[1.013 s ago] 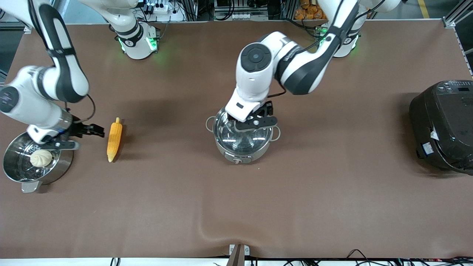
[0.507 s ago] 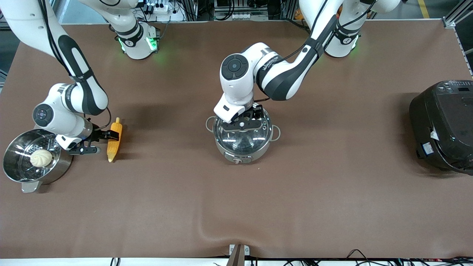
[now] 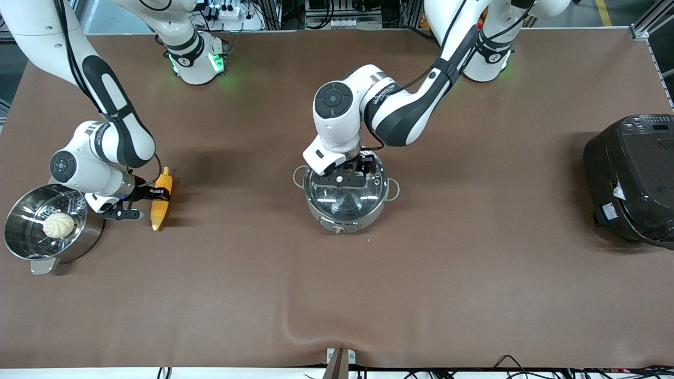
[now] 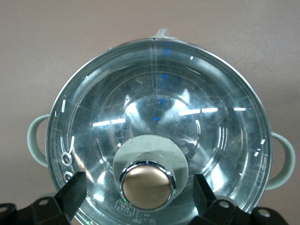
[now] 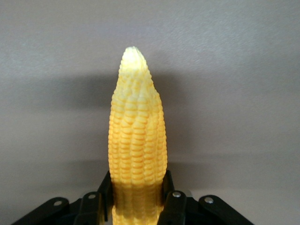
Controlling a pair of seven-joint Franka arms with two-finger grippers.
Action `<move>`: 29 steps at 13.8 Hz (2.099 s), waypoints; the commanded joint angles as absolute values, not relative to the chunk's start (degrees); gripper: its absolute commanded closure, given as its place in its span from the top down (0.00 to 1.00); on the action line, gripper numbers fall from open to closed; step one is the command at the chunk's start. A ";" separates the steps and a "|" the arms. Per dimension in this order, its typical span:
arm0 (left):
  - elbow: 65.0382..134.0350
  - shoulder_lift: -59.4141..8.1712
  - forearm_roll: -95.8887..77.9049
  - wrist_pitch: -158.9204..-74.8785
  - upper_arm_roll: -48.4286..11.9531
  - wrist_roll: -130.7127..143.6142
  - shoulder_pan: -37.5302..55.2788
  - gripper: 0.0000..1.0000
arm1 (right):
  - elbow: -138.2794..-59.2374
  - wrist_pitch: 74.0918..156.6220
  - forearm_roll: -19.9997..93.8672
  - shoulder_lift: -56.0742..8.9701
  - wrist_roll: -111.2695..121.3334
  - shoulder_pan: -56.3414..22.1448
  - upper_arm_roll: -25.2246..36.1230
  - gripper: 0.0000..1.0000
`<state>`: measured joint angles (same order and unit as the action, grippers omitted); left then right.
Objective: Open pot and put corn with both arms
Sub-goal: 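Grasp the lid knob with the left gripper while the right gripper grasps the corn, then lift the glass lid with the left gripper while the right gripper lifts the corn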
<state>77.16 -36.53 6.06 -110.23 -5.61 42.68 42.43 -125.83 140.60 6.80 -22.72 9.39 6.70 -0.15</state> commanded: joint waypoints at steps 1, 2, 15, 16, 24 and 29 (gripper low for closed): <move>75.85 -37.88 6.94 -111.44 -5.45 42.19 42.80 1.00 | -123.86 133.72 8.35 -18.30 7.04 3.79 -0.35 0.00; 75.85 -37.97 6.94 -111.88 -5.45 42.62 42.89 1.00 | -120.53 126.98 8.35 -16.45 7.03 3.26 -0.35 0.00; 76.03 -31.04 2.02 -107.41 -5.19 48.85 41.84 0.00 | -90.62 99.76 7.82 -15.03 -16.85 -14.48 -0.44 0.01; 76.11 -29.20 2.02 -106.01 -4.92 49.22 41.75 0.00 | -89.92 99.76 7.74 -15.03 -19.14 -16.68 -0.44 0.00; 76.38 -20.31 2.72 -101.43 -5.01 55.20 22.62 0.00 | -88.77 107.91 8.61 -18.53 -34.61 -31.61 -0.44 0.01; 77.60 -22.84 2.72 -101.34 -5.01 48.71 13.37 0.00 | -88.16 122.06 8.17 -26.08 -44.02 -42.09 -0.44 0.01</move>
<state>76.88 -22.34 3.04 -101.72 -4.33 50.41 15.01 -90.59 119.33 7.81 -22.28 -41.04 -39.51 -1.22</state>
